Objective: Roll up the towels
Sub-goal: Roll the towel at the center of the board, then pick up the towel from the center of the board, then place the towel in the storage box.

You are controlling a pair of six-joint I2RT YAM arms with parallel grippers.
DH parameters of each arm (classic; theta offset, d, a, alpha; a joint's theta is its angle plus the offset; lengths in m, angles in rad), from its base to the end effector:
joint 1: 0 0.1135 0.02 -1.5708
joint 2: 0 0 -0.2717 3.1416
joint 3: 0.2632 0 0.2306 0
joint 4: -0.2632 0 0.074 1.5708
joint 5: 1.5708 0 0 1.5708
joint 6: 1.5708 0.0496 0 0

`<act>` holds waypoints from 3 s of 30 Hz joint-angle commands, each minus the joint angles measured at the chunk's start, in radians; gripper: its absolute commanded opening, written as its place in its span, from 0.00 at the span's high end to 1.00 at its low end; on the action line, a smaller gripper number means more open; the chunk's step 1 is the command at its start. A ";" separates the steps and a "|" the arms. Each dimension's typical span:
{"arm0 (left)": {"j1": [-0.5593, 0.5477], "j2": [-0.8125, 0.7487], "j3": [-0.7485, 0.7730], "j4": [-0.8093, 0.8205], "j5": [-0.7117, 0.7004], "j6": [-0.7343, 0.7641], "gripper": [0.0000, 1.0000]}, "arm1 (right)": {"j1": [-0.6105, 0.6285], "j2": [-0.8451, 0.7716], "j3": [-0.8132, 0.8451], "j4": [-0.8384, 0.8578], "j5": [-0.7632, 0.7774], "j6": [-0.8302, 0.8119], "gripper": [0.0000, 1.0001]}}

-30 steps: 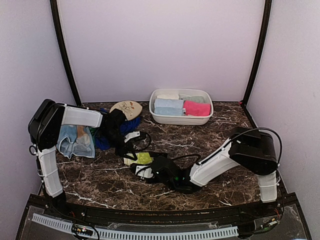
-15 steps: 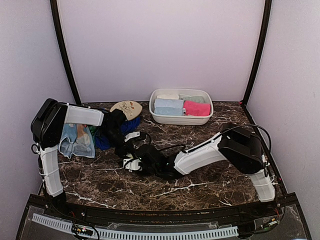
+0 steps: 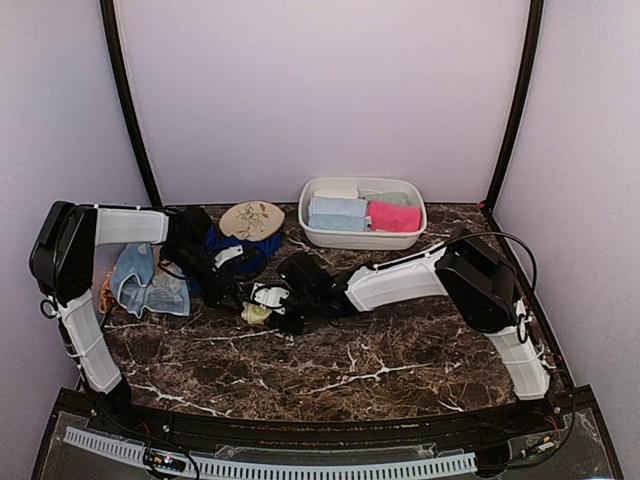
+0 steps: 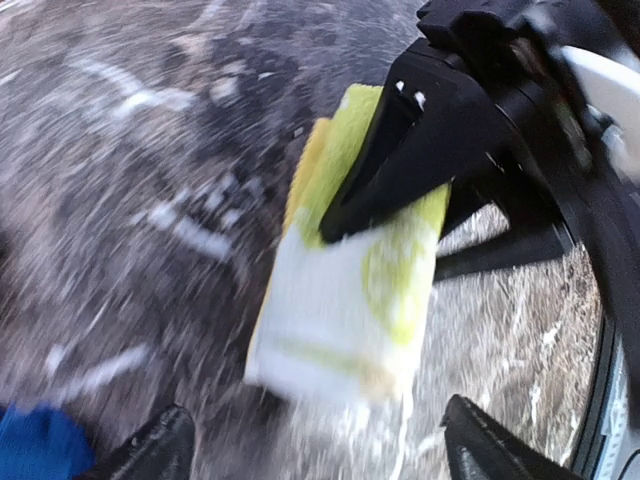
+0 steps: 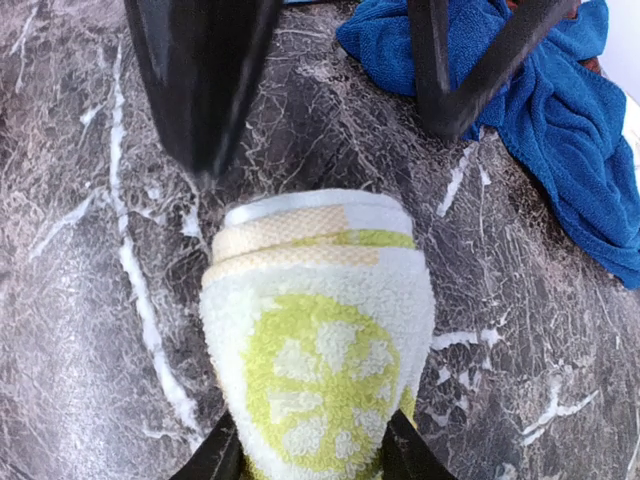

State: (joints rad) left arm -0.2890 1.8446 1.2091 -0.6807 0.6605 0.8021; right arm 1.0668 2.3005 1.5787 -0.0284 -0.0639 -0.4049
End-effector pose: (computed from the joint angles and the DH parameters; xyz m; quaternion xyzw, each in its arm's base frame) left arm 0.3141 -0.1251 0.1817 0.5221 0.7807 -0.2807 0.1978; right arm 0.2378 0.4378 0.1297 -0.6246 0.6708 0.1572 0.3675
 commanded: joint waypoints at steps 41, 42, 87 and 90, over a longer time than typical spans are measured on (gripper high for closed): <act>0.356 -0.575 -0.172 -0.027 -0.097 -0.081 0.16 | -0.489 -0.341 0.195 -0.285 0.696 -0.542 1.00; 0.356 -0.569 -0.172 -0.026 -0.100 -0.080 0.16 | -0.507 -0.321 0.213 -0.302 0.686 -0.553 1.00; 0.356 -0.404 -0.127 0.009 -0.158 -0.142 0.22 | -0.640 -0.055 0.227 -0.308 0.239 -0.696 1.00; 0.356 -0.401 -0.129 0.012 -0.162 -0.141 0.22 | -0.640 -0.068 0.216 -0.341 0.205 -0.670 1.00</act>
State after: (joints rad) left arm 0.0628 1.4410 1.0599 -0.6697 0.5037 0.6685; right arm 0.4290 2.2303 1.8088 -0.3820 0.1967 -1.0985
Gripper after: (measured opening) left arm 0.777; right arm 0.146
